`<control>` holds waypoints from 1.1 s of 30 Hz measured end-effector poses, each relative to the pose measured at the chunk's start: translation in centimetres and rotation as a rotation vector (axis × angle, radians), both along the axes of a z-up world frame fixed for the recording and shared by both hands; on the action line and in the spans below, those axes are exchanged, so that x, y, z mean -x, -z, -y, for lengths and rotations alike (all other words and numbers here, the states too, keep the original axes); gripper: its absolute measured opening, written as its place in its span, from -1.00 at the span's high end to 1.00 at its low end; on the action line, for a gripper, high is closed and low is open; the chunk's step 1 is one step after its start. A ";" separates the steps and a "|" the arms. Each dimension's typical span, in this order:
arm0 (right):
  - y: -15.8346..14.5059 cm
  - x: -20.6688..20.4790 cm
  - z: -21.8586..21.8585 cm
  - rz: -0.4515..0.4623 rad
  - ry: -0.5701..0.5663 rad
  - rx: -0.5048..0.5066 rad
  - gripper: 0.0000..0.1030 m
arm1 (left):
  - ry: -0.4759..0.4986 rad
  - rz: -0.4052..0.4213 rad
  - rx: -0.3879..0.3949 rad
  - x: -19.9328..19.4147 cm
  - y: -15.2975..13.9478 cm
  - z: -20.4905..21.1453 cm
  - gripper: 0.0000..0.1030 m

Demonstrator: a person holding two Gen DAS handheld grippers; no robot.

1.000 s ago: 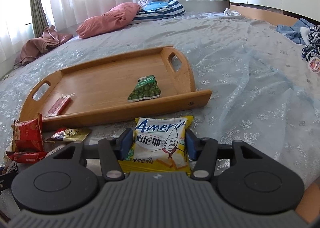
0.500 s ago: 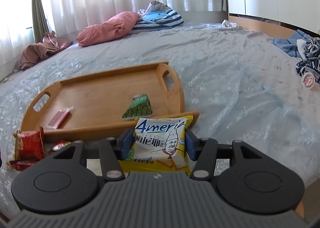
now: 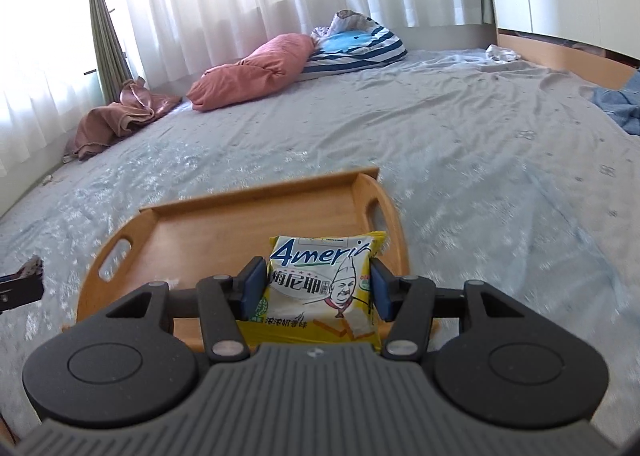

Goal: Organize snacks
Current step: 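Carry the Ameri bag and brown nut pack over the wooden tray, then lower both tools into the tray and open them to release both snacks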

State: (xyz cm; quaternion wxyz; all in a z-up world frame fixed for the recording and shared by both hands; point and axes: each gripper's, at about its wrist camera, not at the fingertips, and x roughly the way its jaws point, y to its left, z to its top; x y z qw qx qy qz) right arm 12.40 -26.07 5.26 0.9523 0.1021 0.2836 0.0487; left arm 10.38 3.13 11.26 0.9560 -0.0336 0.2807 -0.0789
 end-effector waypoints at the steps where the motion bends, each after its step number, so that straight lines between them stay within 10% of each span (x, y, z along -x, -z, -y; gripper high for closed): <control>1: -0.1 -0.7 0.0 -0.004 -0.010 -0.007 -0.12 | 0.002 -0.004 0.006 -0.8 0.0 0.0 0.10; 18: 3.0 -11.0 -1.0 -0.126 -0.075 -0.011 -0.12 | 0.018 -0.141 -0.019 -13.0 5.3 2.3 0.10; 33: 4.8 -13.4 -3.7 -0.136 -0.145 0.100 -0.13 | -0.006 -0.170 -0.064 -15.9 8.0 3.3 0.10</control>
